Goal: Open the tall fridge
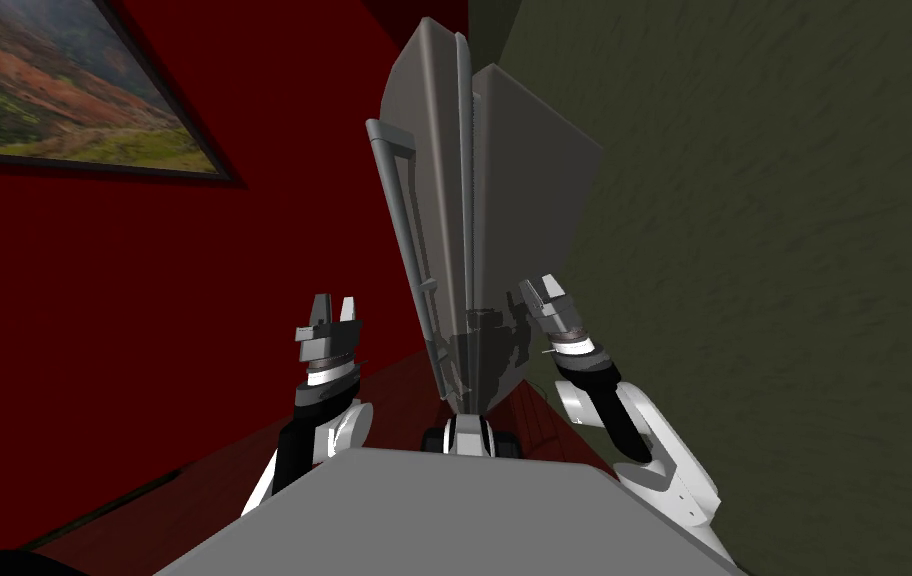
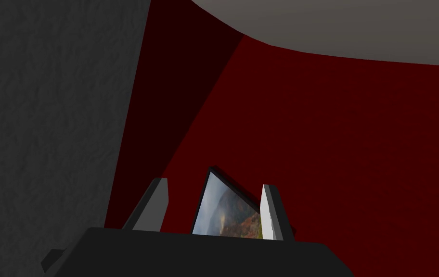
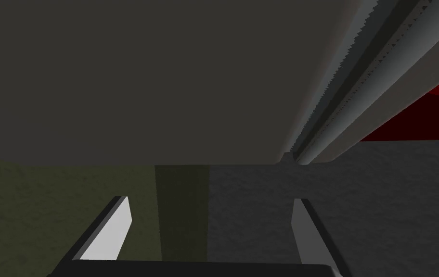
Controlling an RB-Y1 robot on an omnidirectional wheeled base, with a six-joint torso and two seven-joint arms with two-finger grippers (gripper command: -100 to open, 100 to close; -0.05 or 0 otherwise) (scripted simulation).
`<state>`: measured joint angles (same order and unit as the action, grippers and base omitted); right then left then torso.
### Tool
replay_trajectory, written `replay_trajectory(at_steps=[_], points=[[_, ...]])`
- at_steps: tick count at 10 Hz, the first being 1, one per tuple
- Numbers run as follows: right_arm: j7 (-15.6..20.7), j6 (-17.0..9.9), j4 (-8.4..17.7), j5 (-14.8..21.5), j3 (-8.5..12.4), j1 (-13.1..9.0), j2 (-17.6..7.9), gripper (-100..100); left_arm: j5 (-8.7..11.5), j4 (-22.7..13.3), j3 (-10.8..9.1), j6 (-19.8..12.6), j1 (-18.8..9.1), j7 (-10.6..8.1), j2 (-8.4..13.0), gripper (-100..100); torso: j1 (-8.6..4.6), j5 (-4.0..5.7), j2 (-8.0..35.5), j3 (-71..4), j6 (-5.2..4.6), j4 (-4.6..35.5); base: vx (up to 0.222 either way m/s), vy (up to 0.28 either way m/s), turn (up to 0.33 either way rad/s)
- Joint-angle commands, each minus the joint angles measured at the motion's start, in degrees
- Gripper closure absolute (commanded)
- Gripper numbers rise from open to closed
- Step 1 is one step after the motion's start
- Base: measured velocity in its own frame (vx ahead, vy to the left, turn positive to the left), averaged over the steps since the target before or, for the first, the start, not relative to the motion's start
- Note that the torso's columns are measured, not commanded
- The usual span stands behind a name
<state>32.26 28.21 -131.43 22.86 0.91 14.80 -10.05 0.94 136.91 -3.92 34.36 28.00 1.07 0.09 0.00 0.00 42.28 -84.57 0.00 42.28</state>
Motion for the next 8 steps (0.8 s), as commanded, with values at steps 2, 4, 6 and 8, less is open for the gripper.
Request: replay_trajectory(at_steps=[2,4,6,8], points=[[4.4,-0.4,0.2,1.4,-0.4,-0.5,0.2,-100,0.0,0.0,0.00,0.0,0.0,0.00,0.0,0,0.00,0.00,0.0,0.0,0.00,0.0,-0.010,0.014,0.026],[7.2,-0.7,0.4,2.4,-0.6,-0.8,0.3,-100,0.0,0.0,0.00,0.0,0.0,0.00,0.0,0,0.00,0.00,0.0,0.0,0.00,0.0,-0.009,0.012,0.030],[10.0,-0.9,0.5,3.4,-0.9,-1.2,0.3,-100,0.0,0.0,0.00,0.0,0.0,0.00,0.0,0,0.02,-0.01,0.0,0.0,0.00,0.0,-0.011,0.018,0.026],[12.9,-1.2,0.7,4.5,-1.2,-1.5,0.2,-100,0.0,0.0,0.00,0.0,0.0,0.00,0.0,0,0.00,0.00,0.0,0.0,0.00,0.0,-0.010,0.015,0.034]])
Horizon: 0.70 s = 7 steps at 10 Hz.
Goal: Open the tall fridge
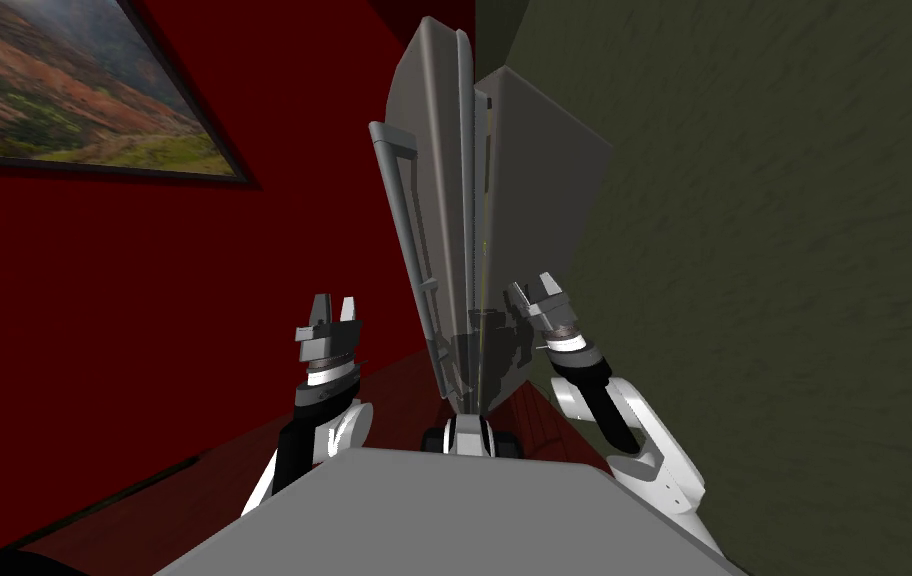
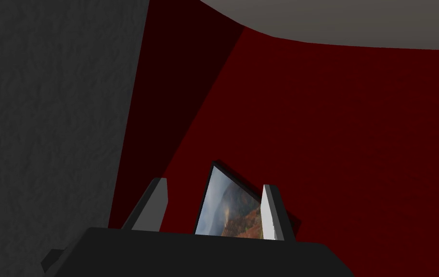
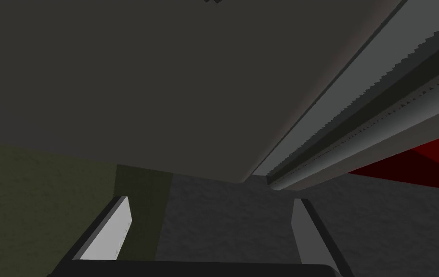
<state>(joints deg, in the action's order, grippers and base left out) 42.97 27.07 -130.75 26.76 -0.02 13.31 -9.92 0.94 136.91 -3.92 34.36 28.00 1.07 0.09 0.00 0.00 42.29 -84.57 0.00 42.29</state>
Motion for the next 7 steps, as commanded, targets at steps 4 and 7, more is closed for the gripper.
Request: replay_trajectory(at_steps=[4,7], points=[[8.2,-0.7,0.4,2.7,-0.8,-0.7,-0.2,-100,0.0,0.0,0.00,0.0,0.0,0.00,0.0,0,-0.01,0.00,0.0,0.0,0.00,0.0,-0.010,0.017,0.032],[13.2,-1.3,0.8,5.0,-1.4,-1.5,-0.5,-100,0.0,0.0,0.00,0.0,0.0,0.00,0.0,0,0.01,0.00,0.0,0.0,-0.01,0.0,-0.010,0.019,0.034]])
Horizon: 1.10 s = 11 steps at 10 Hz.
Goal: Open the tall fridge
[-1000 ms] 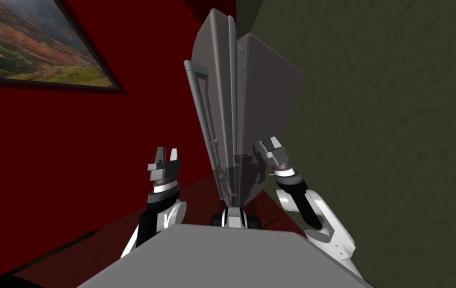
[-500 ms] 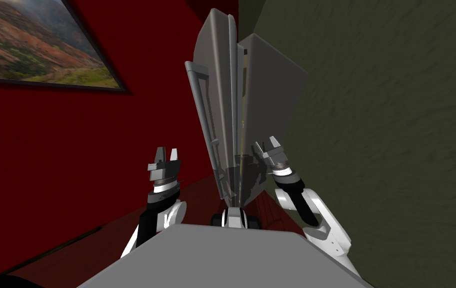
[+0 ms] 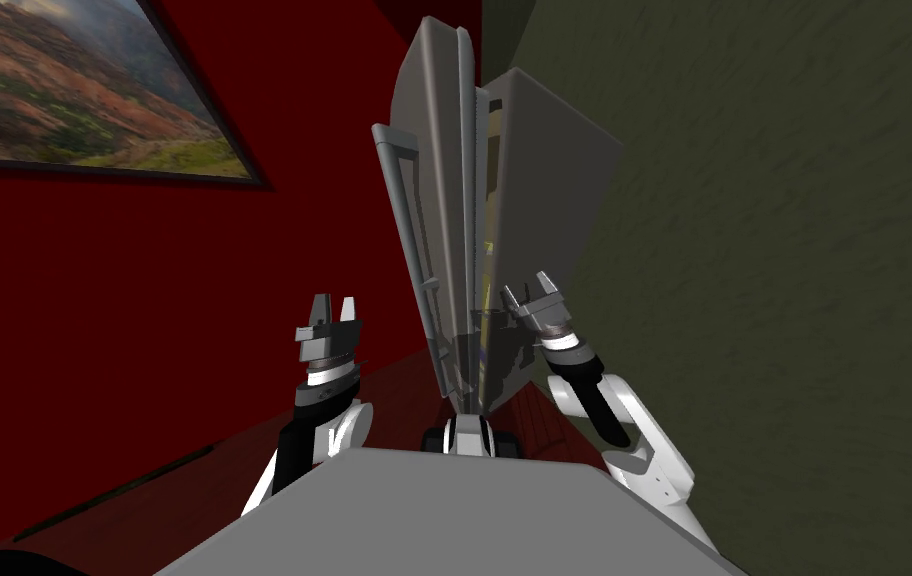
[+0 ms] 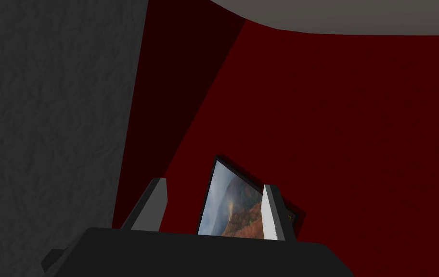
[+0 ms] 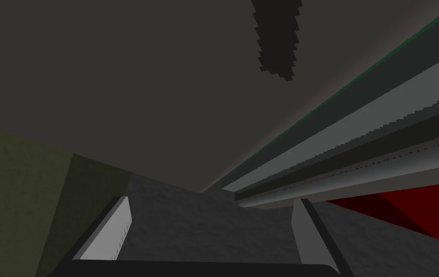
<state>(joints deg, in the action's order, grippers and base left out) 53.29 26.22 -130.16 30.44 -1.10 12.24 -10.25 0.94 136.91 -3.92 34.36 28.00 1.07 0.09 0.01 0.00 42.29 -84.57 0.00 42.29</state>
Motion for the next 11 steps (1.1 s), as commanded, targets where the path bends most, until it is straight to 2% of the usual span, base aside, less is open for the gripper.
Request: replay_trajectory(at_steps=[1,11], points=[[4.0,-0.4,0.2,1.3,-0.4,-0.4,-0.2,-100,0.0,0.0,0.00,0.0,0.0,0.00,0.0,0,0.02,0.00,0.0,0.0,0.01,0.0,-0.007,0.015,0.024],[19.9,-2.2,2.0,7.0,-1.9,-2.5,-0.2,-100,0.0,0.0,0.00,0.0,0.0,0.00,0.0,0,-0.01,0.00,0.0,0.0,0.01,0.0,-0.008,0.019,0.033]])
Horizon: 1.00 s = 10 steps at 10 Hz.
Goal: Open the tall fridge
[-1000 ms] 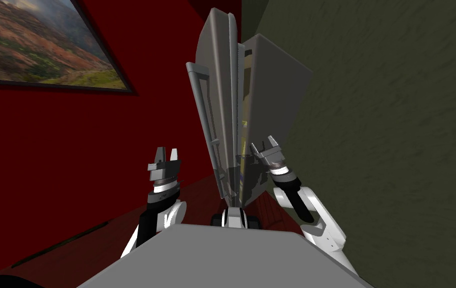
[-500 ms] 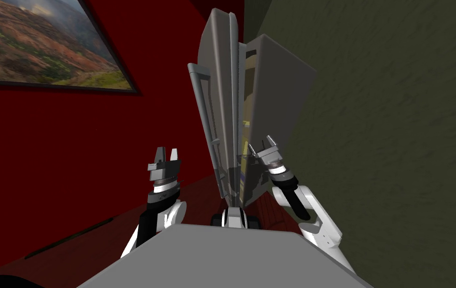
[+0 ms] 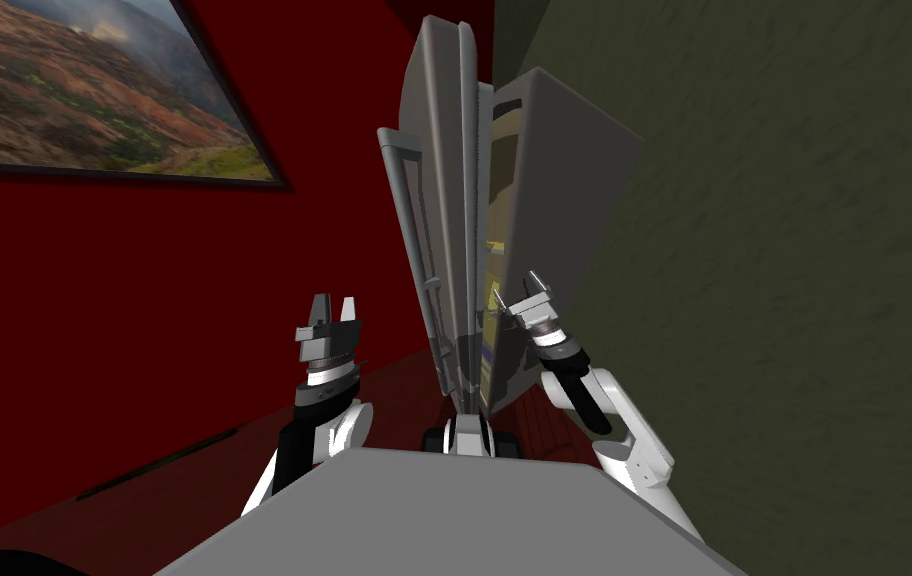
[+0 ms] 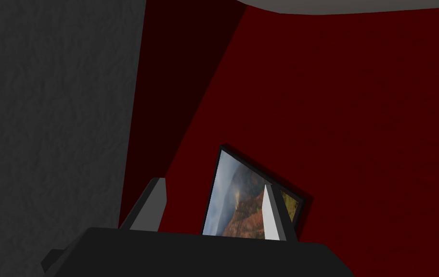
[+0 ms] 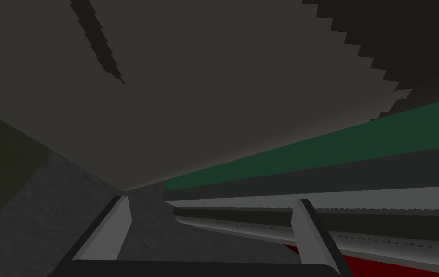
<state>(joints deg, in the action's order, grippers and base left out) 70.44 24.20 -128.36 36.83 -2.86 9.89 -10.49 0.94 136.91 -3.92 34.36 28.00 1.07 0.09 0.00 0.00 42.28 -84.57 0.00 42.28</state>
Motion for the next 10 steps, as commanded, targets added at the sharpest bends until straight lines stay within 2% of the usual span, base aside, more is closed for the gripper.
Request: replay_trajectory(at_steps=[1,10], points=[[4.5,-0.5,0.6,1.7,-0.5,-0.6,0.2,-100,0.0,0.0,0.00,0.0,0.0,0.00,0.0,0,-0.01,0.00,0.0,0.0,-0.01,0.0,-0.010,0.025,0.051],[18.5,-2.0,2.6,6.1,-1.8,-2.3,0.8,-100,0.0,0.0,0.00,0.0,0.0,0.00,0.0,0,0.01,0.00,0.0,0.0,0.01,0.0,-0.006,0.018,0.031]])
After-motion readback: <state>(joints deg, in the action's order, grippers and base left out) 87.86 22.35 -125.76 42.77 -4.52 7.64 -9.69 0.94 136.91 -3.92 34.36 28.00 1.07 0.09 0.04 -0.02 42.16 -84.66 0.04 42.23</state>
